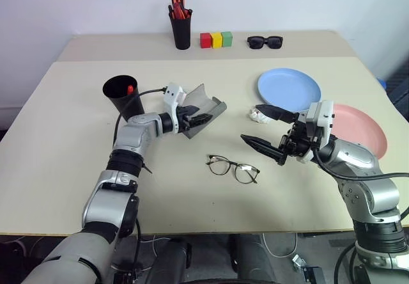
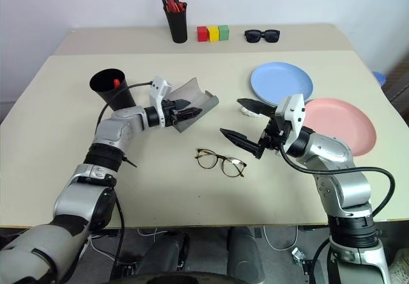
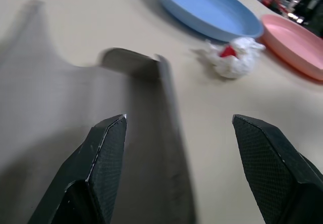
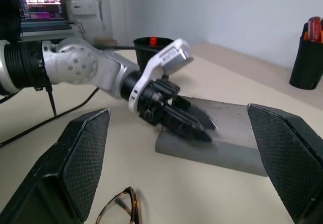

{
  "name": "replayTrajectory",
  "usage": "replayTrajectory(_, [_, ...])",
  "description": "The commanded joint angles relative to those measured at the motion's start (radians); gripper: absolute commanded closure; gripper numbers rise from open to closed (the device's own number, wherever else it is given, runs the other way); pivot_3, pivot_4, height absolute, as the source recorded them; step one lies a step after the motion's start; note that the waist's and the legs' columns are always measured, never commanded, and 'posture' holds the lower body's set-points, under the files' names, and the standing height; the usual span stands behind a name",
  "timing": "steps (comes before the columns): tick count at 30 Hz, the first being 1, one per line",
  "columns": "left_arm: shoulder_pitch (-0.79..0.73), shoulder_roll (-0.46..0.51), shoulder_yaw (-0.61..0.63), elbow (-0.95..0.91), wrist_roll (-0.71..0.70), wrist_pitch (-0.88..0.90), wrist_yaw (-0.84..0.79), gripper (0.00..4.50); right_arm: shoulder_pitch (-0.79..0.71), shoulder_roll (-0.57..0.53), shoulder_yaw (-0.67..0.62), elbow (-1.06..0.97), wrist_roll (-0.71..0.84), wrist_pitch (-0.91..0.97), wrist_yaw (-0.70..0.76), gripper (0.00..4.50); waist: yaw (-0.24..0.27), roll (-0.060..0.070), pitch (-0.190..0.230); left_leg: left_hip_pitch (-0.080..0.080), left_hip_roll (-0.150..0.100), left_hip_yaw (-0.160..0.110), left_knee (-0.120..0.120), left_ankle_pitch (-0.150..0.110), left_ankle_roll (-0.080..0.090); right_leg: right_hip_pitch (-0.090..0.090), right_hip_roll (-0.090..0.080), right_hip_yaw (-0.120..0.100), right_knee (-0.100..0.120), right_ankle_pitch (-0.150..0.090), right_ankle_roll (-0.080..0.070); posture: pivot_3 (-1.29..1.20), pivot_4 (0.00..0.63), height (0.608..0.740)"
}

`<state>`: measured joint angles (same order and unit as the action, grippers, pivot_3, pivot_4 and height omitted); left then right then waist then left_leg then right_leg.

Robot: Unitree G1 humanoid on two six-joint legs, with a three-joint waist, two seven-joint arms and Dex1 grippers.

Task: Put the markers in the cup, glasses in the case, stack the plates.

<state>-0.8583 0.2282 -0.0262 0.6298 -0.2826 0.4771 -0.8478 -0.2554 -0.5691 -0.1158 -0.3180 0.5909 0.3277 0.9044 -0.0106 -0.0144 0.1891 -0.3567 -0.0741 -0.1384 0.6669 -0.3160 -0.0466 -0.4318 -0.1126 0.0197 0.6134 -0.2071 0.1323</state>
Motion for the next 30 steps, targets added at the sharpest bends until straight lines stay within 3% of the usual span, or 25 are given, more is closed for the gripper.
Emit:
replayTrajectory(1, [-0.026, -0.003, -0.021, -0.042, -0.004, 0.044, -0.029, 1.10, -0.004, 0.004, -0.004, -0.030, 0.004, -0.014, -0.007, 0.03, -0.005, 0.000, 0.000, 0.000, 0.000, 0.000, 0.000, 0.000, 0.000, 0.000, 0.000, 0.000, 0.000, 0.000, 0.000, 0.00, 0.150, 0.740])
replayTrajectory(3, [-0.022, -0.001, -0.035, -0.047, 0.005, 0.072, -0.032, 1.10, -0.002, 0.003, -0.004, -0.030, 0.002, -0.017, -0.009, 0.03, -0.004, 0.000, 0.000, 0.000, 0.000, 0.000, 0.000, 0.000, 0.000, 0.000, 0.000, 0.000, 0.000, 0.000, 0.000, 0.00, 0.150, 0.740])
replayTrajectory(10, [-0.012, 0.005, -0.046, -0.086, 0.015, 0.106, -0.032, 4.46, 0.008, 0.000, -0.006, -0.029, -0.003, -0.025, -0.013, 0.03, -0.001, 0.000, 0.000, 0.001, 0.000, 0.000, 0.000, 0.000, 0.000, 0.000, 0.000, 0.000, 0.000, 0.000, 0.000, 0.00, 0.150, 0.740])
replayTrajectory(17, [-0.019, 0.056, -0.062, -0.086, 0.016, 0.093, -0.123, 4.46, -0.002, 0.005, -0.001, -0.020, -0.011, -0.030, -0.014, 0.03, -0.004, 0.000, 0.000, 0.001, 0.000, 0.000, 0.000, 0.000, 0.000, 0.000, 0.000, 0.000, 0.000, 0.000, 0.000, 0.00, 0.150, 0.740])
replayTrajectory(26, [-0.069, 0.240, -0.139, -0.045, 0.009, -0.024, -0.583, 4.46, -0.008, 0.003, 0.005, -0.013, -0.018, -0.035, -0.008, 0.03, -0.003, 0.000, 0.000, 0.000, 0.000, 0.001, 0.000, 0.000, 0.000, 0.000, 0.000, 0.000, 0.000, 0.000, 0.000, 0.00, 0.150, 0.740])
replayTrajectory(30, [-0.086, 0.284, -0.180, -0.003, 0.039, -0.089, -0.713, 4.46, -0.006, 0.000, -0.001, -0.016, -0.016, -0.032, -0.006, 0.03, -0.002, 0.000, 0.000, 0.000, 0.000, 0.001, 0.000, 0.000, 0.000, 0.000, 0.000, 0.000, 0.000, 0.000, 0.000, 0.00, 0.150, 0.740])
